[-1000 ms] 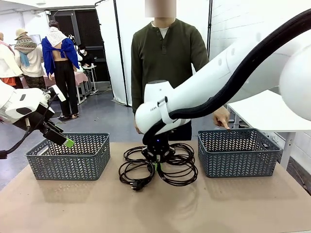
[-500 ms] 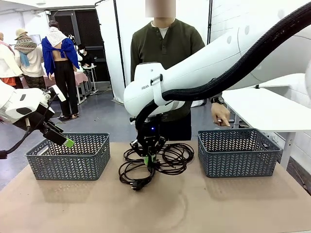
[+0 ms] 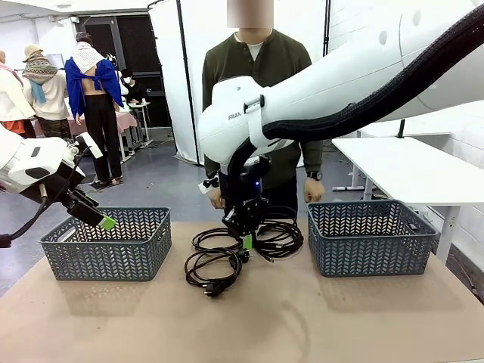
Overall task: Organize the cables according to human instructions.
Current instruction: Pick up a bundle of cables and place it in the basket indicated by the human.
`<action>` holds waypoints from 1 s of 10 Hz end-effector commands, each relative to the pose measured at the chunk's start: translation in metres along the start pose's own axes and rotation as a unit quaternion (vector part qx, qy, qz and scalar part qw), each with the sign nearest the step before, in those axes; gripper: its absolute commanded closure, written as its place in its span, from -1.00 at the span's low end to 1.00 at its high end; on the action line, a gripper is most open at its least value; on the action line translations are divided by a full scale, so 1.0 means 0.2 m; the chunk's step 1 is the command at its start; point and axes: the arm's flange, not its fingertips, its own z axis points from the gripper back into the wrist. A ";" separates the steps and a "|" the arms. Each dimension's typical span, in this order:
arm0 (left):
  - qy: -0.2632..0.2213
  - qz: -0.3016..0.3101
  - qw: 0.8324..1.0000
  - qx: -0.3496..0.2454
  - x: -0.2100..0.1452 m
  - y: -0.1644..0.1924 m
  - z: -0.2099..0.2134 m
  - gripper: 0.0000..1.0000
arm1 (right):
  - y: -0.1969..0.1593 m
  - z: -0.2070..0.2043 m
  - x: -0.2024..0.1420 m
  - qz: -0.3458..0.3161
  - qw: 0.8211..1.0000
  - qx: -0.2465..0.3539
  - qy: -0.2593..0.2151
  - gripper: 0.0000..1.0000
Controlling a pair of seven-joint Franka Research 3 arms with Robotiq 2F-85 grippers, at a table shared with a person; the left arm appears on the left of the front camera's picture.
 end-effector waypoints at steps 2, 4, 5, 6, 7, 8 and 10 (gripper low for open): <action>0.000 0.003 1.000 0.000 0.00 0.01 0.00 -1.00 | -0.05 0.02 -0.05 0.024 0.999 0.044 -0.005 1.00; 0.000 0.003 1.000 0.000 0.00 0.01 0.00 -1.00 | -0.03 0.00 -0.01 0.022 1.000 0.011 -0.002 1.00; 0.000 0.003 1.000 0.000 0.00 0.01 0.00 -1.00 | -0.03 0.00 -0.01 0.022 1.000 0.011 -0.002 1.00; 0.000 0.003 1.000 0.000 0.00 0.01 0.00 -1.00 | -0.03 0.00 -0.01 0.022 1.000 0.011 -0.002 1.00; 0.000 0.003 1.000 0.000 0.00 0.01 0.00 -1.00 | -0.03 0.00 -0.01 0.022 1.000 0.011 -0.002 1.00; 0.000 0.003 1.000 0.000 0.00 0.01 0.00 -1.00 | -0.03 0.00 -0.01 0.030 0.999 0.023 -0.004 1.00; 0.000 0.003 1.000 0.000 0.00 0.01 0.00 -1.00 | -0.10 0.09 -0.14 0.069 0.997 -0.006 0.012 1.00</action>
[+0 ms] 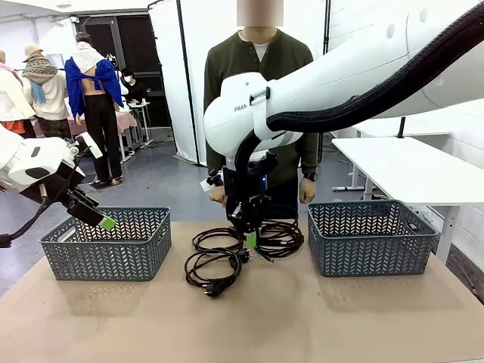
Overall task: Organize the cables according to human instructions.
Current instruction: Pick up a bundle of cables and place it in the basket indicated by the human.
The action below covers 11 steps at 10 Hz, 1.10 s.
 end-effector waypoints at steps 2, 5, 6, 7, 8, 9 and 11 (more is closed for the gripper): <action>0.000 0.003 1.000 0.000 0.00 0.01 0.00 -1.00 | -0.11 0.11 -0.23 0.066 0.997 -0.019 0.030 1.00; 0.000 0.003 1.000 0.000 0.00 0.01 0.00 -1.00 | -0.23 0.20 -0.47 0.115 0.992 -0.033 0.035 1.00; 0.000 0.003 1.000 0.000 0.00 0.01 0.00 -1.00 | -0.29 0.21 -0.54 0.125 0.990 -0.046 0.034 1.00; 0.000 0.003 1.000 0.000 0.00 0.01 0.00 -1.00 | -0.36 0.22 -0.62 0.138 0.988 -0.069 0.028 1.00; 0.000 0.003 1.000 0.000 0.00 0.01 0.00 -1.00 | -0.44 0.21 -0.69 0.150 0.986 -0.067 0.020 1.00; 0.000 0.003 1.000 0.000 0.00 0.01 0.00 -1.00 | -0.52 0.20 -0.75 0.162 0.985 -0.064 0.010 1.00; 0.000 0.003 1.000 0.000 0.00 0.01 0.00 -1.00 | -0.67 0.16 -0.84 0.169 0.984 -0.059 0.009 1.00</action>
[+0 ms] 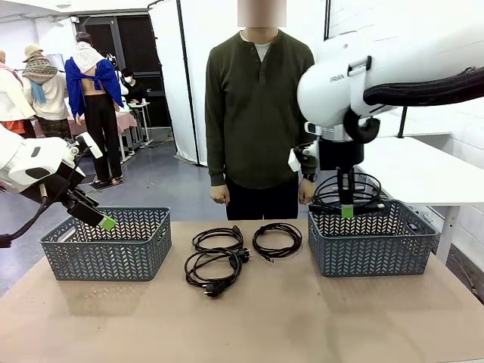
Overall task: Organize the cables according to human instructions.
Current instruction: Pick up a bundle of cables and place it in the basket indicated by the human.
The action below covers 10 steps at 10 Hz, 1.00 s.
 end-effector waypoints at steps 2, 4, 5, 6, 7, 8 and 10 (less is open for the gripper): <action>0.000 0.003 1.000 0.000 0.00 0.01 0.00 -1.00 | -0.11 -0.08 -0.10 0.011 1.000 -0.009 -0.003 1.00; 0.000 0.003 1.000 0.000 0.00 0.01 0.00 -1.00 | -0.05 -0.03 -0.06 0.003 1.000 0.001 -0.001 1.00; 0.000 0.003 1.000 0.000 0.00 0.01 0.00 -1.00 | -0.05 -0.03 -0.06 0.003 1.000 0.001 -0.001 1.00; 0.000 0.003 1.000 0.000 0.00 0.01 0.00 -1.00 | -0.05 -0.03 -0.06 0.003 1.000 0.001 -0.001 1.00; 0.000 0.003 1.000 0.000 0.00 0.01 0.00 -1.00 | -0.05 -0.03 -0.06 0.003 1.000 0.001 -0.001 1.00; 0.000 0.003 1.000 0.000 0.00 0.01 0.00 -1.00 | -0.05 -0.03 -0.06 0.003 1.000 0.001 -0.001 1.00; 0.000 0.003 1.000 0.000 0.00 0.01 0.00 -1.00 | -0.06 -0.05 -0.06 0.010 1.000 0.000 -0.001 1.00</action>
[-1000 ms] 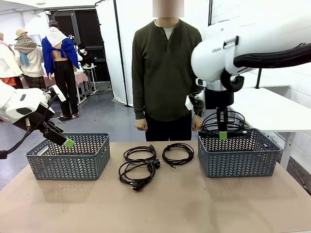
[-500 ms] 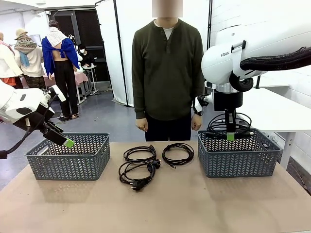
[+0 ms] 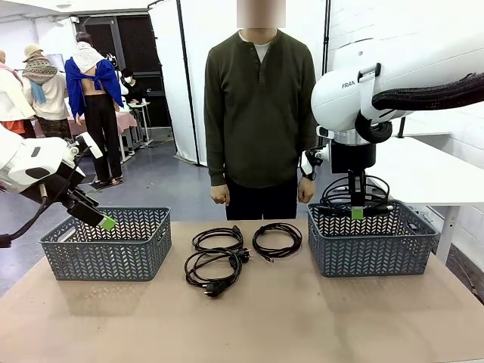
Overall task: Organize the cables according to human instructions.
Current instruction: Pick up a bundle of cables and place it in the basket indicated by the human.
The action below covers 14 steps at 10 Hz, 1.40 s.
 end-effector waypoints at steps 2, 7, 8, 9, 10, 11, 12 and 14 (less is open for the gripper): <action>0.000 0.003 1.000 0.000 0.00 0.01 0.00 -1.00 | -0.09 -0.01 0.01 0.040 0.999 -0.023 -0.002 1.00; 0.000 0.003 1.000 0.000 0.00 0.01 0.00 -1.00 | -0.30 -0.07 -0.08 0.086 0.996 -0.029 -0.001 1.00; 0.000 0.003 1.000 0.000 0.00 0.01 0.00 -1.00 | -0.35 -0.09 -0.09 0.084 0.996 -0.026 -0.001 1.00; 0.000 0.003 1.000 0.000 0.00 0.01 0.00 -1.00 | -0.40 -0.10 -0.10 0.087 0.996 -0.027 0.000 1.00; 0.000 0.003 1.000 0.000 0.00 0.01 0.00 -1.00 | -0.45 -0.12 -0.09 0.088 0.996 -0.022 -0.004 1.00; 0.000 0.003 1.000 0.000 0.00 0.01 0.00 -1.00 | -0.49 -0.14 -0.10 0.086 0.996 -0.022 -0.005 1.00; 0.000 0.003 1.000 0.000 0.00 0.01 0.00 -1.00 | -0.53 -0.15 -0.08 0.086 0.996 -0.020 -0.004 1.00; 0.000 0.003 1.000 0.000 0.00 0.01 0.00 -1.00 | -0.55 -0.22 -0.12 0.091 0.996 -0.017 0.000 1.00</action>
